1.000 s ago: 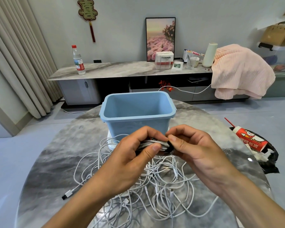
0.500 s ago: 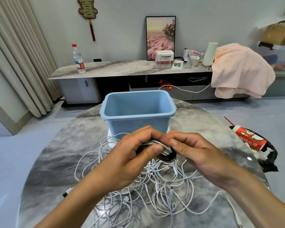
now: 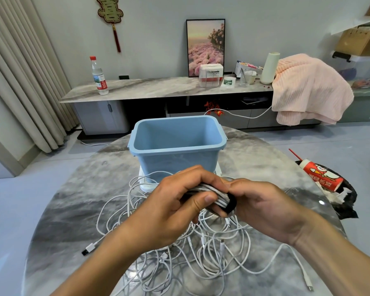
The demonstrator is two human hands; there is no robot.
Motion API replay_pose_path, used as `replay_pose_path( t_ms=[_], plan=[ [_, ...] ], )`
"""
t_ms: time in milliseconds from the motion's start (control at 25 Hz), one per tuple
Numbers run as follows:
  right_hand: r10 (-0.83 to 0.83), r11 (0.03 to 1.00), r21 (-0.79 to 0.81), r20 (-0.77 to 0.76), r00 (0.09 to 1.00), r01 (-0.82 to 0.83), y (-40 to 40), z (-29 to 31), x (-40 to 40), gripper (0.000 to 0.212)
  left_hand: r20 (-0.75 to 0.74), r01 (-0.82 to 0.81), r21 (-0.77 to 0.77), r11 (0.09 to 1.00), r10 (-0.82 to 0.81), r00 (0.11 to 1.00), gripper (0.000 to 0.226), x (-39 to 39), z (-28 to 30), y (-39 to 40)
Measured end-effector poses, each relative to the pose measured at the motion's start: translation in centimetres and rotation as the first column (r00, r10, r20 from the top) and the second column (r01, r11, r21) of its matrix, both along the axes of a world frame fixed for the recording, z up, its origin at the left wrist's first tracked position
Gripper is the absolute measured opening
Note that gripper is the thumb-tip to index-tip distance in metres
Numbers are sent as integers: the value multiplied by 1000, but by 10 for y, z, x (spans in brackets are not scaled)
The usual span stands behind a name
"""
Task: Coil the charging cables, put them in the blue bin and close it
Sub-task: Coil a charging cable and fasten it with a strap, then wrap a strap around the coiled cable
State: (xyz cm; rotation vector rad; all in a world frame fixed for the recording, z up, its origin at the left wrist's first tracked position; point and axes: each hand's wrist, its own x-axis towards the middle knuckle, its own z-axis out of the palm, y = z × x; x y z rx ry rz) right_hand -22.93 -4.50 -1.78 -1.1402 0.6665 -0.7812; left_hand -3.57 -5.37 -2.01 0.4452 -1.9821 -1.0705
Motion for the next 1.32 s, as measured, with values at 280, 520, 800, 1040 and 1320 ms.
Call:
replay_pose_path(
  t_ms=[280,520,800,1040,1320],
  plan=[
    [-569,749,-560,-272,776,353,4,-14,16,29,-75,-311,369,876,362,929,10,-9,-9,-5],
    [-600,714,-549,-160,784,435,5,-14,20,9,-24,-324,535,780,397,917,17,-13,-9,-3],
    [-541,839,-71,-201,816,539,-1,-20,26,11,193,-409,721,559,404,894,32,0,1,-11],
    [-671,725,149,-72,738,673,-53,31,47,21,120,-546,696,466,674,729,33,34,14,-34],
    [-657,699,76,-324,680,711,-90,55,50,49,144,-585,667,461,691,708,31,44,6,-38]
  ],
)
